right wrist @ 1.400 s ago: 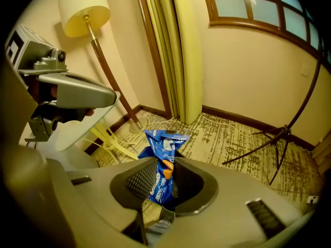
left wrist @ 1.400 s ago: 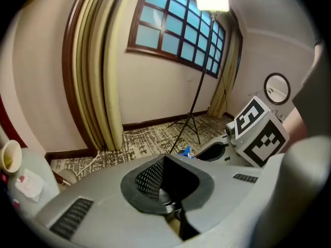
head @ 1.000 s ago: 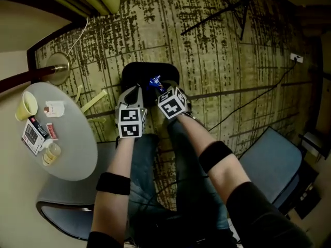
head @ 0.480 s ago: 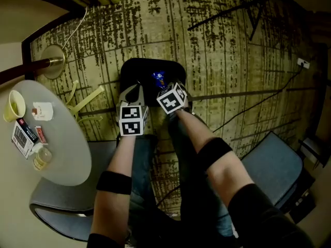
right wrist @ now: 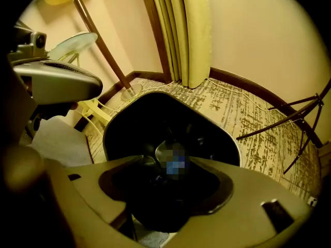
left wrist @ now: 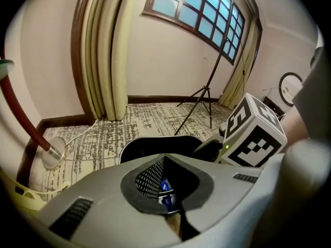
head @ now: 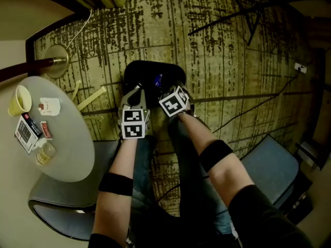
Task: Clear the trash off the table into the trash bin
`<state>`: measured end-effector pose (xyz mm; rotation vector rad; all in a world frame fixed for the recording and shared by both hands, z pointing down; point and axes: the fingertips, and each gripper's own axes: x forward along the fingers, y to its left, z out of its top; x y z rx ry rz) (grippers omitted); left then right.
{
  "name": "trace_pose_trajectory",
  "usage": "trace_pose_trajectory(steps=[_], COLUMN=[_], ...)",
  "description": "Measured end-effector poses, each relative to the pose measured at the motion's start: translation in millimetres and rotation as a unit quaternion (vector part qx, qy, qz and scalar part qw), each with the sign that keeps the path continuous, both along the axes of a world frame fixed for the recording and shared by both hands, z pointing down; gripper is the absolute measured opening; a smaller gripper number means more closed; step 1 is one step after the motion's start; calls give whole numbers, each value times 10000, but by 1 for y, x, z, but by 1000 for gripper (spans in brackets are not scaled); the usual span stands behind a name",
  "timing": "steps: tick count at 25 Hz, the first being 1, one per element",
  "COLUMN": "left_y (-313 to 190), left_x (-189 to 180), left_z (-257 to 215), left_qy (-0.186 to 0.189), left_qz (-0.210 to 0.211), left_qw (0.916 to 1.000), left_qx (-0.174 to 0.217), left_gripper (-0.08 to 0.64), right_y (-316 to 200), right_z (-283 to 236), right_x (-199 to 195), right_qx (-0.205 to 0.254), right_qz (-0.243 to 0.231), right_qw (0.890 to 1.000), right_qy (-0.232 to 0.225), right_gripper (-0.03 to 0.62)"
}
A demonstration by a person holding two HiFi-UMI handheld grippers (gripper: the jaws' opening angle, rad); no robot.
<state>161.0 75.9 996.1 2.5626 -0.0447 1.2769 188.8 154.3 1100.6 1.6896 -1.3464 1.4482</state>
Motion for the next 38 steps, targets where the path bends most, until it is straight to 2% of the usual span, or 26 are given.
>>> trace_pose_trajectory(steps=[2, 5, 10, 13, 16, 18, 22, 26, 30, 38], left_y=[1, 2, -5, -13, -21, -34, -60, -84, -108, -122], left_x=[-4, -7, -15, -25, -38, -48, -75, -122, -189, -318], left_z=[-15, -55, -158, -232, -305, -349, -421, -465, -495, -532], left_qy=[9, 67, 208, 408, 637, 815, 1094, 1111, 1069, 951], left_qz=[-16, -74, -344, -514, -754, -1098, -1799, -2348, -3108, -4303], left_qw=[10000, 9999, 9992, 9978, 9949, 9901, 9751, 9597, 9344, 8804], left_qx=[-5, -10, 23, 111, 213, 322, 693, 1069, 1370, 1750], left_gripper=[0, 0, 0, 0, 0, 0, 0, 0, 0, 0], right_y=[2, -3, -14, -31, -52, -73, -112, -139, -168, -202], right_z=[-17, -70, -192, -275, -352, -398, -478, -532, -566, -610], right_x=[-1, 4, 12, 12, 5, 0, -16, -48, -99, -221], right_qx=[35, 218, 643, 941, 1245, 1508, 2135, 2576, 2897, 3295], right_qz=[-5, -20, -184, -348, -600, -882, -1456, -1919, -2474, -3705], right_qw=[10000, 9997, 9968, 9930, 9876, 9812, 9620, 9433, 9224, 8682], right_qy=[29, 86, 430, 627, 741, 816, 882, 832, 637, 199], right_gripper=[293, 280, 88, 18, 2, 2, 2, 2, 2, 3])
